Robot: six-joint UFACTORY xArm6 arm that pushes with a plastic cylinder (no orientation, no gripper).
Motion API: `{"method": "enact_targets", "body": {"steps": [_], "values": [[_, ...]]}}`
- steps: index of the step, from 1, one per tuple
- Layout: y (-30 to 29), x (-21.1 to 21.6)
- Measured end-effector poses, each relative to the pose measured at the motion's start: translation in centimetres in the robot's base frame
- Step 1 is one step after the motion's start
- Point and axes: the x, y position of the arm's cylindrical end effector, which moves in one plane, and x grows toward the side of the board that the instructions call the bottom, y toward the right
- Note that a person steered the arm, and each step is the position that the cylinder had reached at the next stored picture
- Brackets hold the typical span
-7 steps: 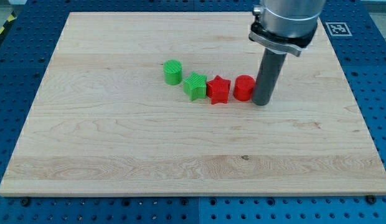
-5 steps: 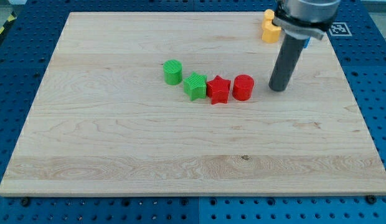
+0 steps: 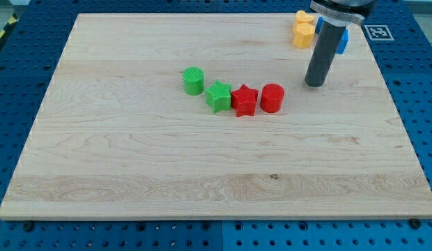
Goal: Move the blue cube top right to the red circle
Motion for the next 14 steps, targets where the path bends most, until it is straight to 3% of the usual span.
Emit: {"method": "enact_targets", "body": {"steps": [5,6,8,10,11,14], "values": [[11.0,0.0],[12.5,-2.2],[12.5,-11.8],[7.8,-19.8],[4.6,-19.1],[5.5,-15.0]]}}
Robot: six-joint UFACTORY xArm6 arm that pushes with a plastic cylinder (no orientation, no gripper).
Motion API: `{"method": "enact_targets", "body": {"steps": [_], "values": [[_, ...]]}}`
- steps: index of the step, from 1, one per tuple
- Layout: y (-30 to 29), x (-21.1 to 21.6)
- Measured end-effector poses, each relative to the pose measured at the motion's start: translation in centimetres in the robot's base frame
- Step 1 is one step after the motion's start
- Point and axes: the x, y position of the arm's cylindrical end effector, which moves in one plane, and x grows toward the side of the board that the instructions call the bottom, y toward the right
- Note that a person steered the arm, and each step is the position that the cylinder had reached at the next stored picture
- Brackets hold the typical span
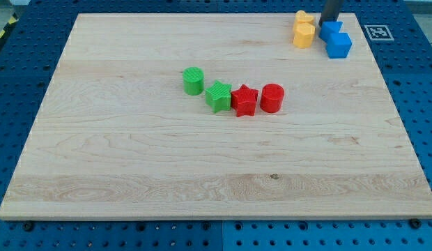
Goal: Move the blue cube top right to the red circle
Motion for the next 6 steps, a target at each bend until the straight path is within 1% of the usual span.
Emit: {"method": "enact_targets", "body": {"steps": [1,2,3,4,6], "values": [[0.0,1.8],[0.2,1.9],[3.4,1.9],[3.5,1.9],[3.6,5.1]]}}
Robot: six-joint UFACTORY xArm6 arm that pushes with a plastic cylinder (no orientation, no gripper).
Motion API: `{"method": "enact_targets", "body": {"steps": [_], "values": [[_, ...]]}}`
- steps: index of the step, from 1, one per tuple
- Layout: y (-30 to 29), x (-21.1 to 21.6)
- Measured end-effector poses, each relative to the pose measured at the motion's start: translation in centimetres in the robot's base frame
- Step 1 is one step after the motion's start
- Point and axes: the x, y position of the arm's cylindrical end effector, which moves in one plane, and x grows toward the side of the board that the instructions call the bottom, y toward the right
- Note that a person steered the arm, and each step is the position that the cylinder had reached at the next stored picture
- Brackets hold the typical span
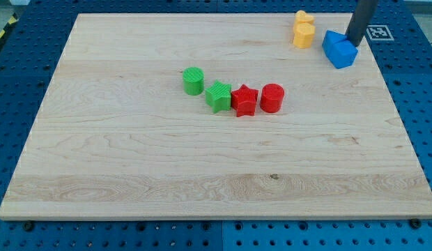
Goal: Move the blue cube top right to the red circle
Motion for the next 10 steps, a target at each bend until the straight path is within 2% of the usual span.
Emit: {"method": "enact_targets", "body": {"steps": [2,5,8,10], "values": [[0.0,0.2],[-4.5,4.9],[-5.5,5.2],[-5.7,3.8]]}}
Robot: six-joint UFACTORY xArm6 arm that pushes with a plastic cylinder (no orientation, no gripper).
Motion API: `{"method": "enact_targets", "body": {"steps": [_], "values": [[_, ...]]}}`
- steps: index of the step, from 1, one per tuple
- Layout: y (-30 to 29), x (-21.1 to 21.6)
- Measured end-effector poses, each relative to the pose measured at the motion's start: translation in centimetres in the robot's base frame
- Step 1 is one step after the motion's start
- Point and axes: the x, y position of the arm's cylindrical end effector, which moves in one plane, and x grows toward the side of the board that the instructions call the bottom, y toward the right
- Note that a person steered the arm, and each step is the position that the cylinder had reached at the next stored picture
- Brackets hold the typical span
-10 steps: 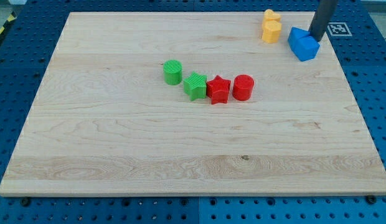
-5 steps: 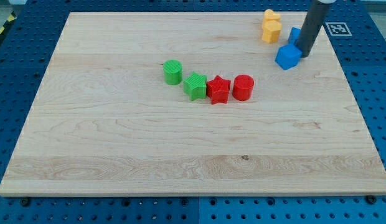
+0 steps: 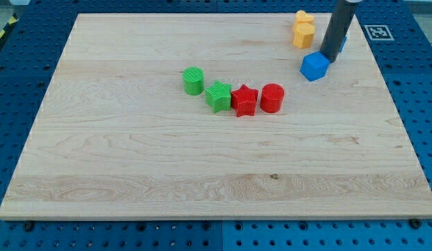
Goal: Move the blue cube top right to the red circle
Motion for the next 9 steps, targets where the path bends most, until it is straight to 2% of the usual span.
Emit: {"method": "enact_targets", "body": {"steps": [2,4,5,6,7,8,9], "values": [[-2.8,2.2],[-7.9,2.4],[-8.2,2.8],[-3.2,2.9],[-1.6,2.9],[-3.5,5.7],[-5.4,5.9]]}}
